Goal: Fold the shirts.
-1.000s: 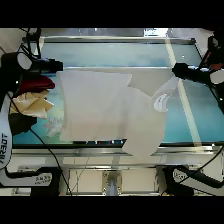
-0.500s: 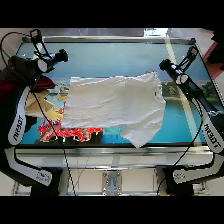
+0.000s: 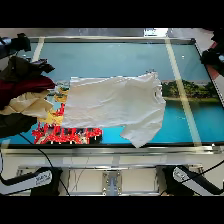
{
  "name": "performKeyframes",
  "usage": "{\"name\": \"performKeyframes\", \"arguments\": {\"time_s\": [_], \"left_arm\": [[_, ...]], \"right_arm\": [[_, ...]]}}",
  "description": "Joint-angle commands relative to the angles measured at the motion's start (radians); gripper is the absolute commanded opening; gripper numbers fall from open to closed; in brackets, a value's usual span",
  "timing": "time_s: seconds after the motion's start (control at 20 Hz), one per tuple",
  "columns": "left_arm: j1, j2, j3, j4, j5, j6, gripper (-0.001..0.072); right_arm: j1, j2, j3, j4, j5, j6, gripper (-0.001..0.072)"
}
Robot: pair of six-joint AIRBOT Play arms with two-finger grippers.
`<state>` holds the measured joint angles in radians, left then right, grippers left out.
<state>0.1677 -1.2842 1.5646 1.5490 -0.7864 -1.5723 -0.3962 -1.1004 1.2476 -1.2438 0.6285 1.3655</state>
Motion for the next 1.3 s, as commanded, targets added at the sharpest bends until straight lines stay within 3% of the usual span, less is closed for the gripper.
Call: {"name": "performKeyframes", "arguments": {"time_s": [0.0, 0.15, 0.25, 0.55, 0.75, 1.2, 1.25], "left_arm": [[0.057, 0.150, -0.266, -0.034, -0.103, 0.002, 0.0694], [0.057, 0.275, -0.610, -0.171, -0.056, 0.002, 0.0695], [0.057, 0.323, -0.765, -0.248, -0.060, 0.001, 0.0695], [0.057, 0.379, -0.886, -0.373, -0.011, 0.003, 0.0695], [0.057, 0.380, -0.886, -0.437, -0.001, 0.033, 0.0695], [0.056, 0.380, -0.886, -0.484, -0.020, 0.062, 0.0695], [0.056, 0.380, -0.886, -0.484, -0.021, 0.062, 0.0695]], "right_arm": [[-0.160, 0.124, -0.146, -0.034, 0.372, 0.013, 0.0409], [-0.198, 0.164, -0.369, 0.107, 0.485, -0.035, 0.0415], [-0.200, 0.164, -0.502, 0.200, 0.510, -0.036, 0.0568], [-0.200, 0.131, -0.773, 0.419, 0.359, -0.140, 0.0567], [-0.188, 0.005, -0.824, 0.642, 0.338, -0.318, 0.0554], [-0.031, -0.100, -0.824, 0.676, 0.199, -0.337, 0.0534], [-0.016, -0.105, -0.824, 0.677, 0.188, -0.337, 0.0463]]}}
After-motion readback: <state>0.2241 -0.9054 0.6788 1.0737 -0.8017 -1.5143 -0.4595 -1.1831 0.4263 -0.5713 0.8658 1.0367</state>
